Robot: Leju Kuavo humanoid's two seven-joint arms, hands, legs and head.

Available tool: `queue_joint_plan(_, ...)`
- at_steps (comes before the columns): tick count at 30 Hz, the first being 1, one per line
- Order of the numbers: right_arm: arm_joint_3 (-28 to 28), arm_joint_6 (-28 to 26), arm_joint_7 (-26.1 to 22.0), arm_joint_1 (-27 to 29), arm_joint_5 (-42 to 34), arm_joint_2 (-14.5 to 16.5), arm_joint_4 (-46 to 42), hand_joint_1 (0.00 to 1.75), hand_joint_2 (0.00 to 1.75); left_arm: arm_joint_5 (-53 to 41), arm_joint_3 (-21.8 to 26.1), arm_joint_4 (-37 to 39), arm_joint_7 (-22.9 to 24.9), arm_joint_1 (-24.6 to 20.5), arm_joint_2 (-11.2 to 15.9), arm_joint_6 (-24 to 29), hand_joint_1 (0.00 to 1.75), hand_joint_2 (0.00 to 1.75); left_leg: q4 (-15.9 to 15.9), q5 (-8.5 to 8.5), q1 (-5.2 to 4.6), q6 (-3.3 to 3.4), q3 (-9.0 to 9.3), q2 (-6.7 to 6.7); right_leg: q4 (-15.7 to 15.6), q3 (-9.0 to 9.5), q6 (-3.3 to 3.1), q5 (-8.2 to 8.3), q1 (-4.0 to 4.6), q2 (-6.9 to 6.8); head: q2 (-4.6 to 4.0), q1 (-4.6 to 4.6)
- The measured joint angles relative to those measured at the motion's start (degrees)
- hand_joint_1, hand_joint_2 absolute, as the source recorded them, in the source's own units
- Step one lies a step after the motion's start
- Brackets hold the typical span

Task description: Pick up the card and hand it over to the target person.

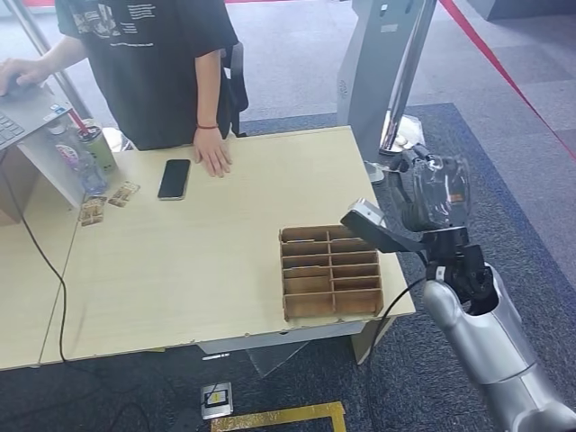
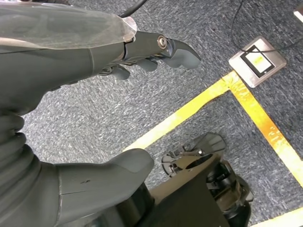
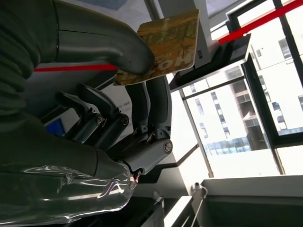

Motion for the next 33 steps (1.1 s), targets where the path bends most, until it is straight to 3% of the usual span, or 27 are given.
queue_joint_plan(33, 6.36, -0.99, 0.57, -18.01, -0.07, 6.43, 27.48, 1.75, 1.75, -1.67, -0.95, 0.11, 0.94, -1.56, 0.06, -0.45, 0.0, 1.75, 0.05, 0.08, 0.0, -0.07, -0.12, -0.21, 0.16, -0.1, -0.01, -0.03, 0.0, -0.21, 0.0, 0.0)
